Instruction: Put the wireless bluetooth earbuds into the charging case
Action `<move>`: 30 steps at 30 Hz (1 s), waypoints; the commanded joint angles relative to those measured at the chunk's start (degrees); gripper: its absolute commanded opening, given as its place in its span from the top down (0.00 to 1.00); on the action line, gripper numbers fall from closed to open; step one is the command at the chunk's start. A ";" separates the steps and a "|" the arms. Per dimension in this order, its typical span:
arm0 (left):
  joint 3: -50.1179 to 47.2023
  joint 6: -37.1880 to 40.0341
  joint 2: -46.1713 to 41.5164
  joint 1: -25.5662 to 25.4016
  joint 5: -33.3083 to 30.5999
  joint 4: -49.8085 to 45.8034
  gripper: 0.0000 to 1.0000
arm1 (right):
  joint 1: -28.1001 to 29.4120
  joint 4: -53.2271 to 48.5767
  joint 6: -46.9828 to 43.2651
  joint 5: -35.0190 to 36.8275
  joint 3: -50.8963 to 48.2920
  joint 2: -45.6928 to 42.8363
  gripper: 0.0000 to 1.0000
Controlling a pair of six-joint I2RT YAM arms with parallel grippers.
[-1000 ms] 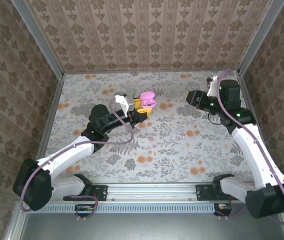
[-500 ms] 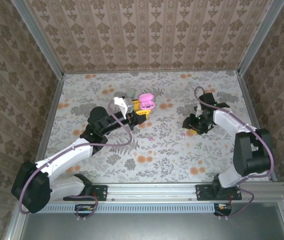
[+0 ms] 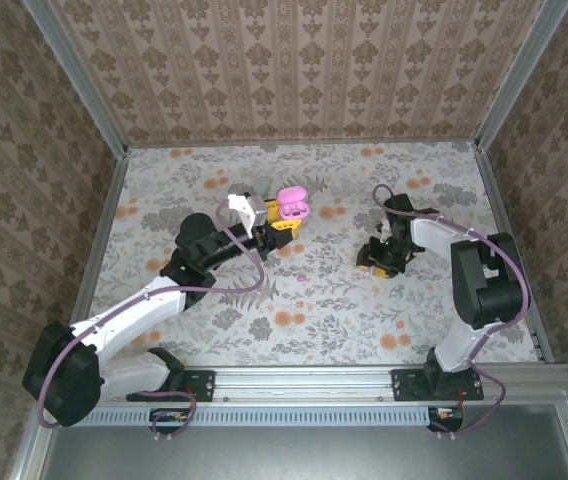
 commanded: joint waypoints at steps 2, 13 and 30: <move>0.00 0.06 -2.01 -0.61 -0.75 0.38 0.70 | 1.21 0.68 0.81 -0.76 -0.04 0.89 0.52; 0.44 0.07 -1.51 -0.63 -0.40 0.21 0.70 | 3.92 2.25 3.55 -2.26 -1.48 -0.86 0.54; 1.23 0.32 -1.34 -0.89 -0.42 -1.12 0.69 | 3.54 -1.32 2.52 1.01 -2.09 -6.61 0.56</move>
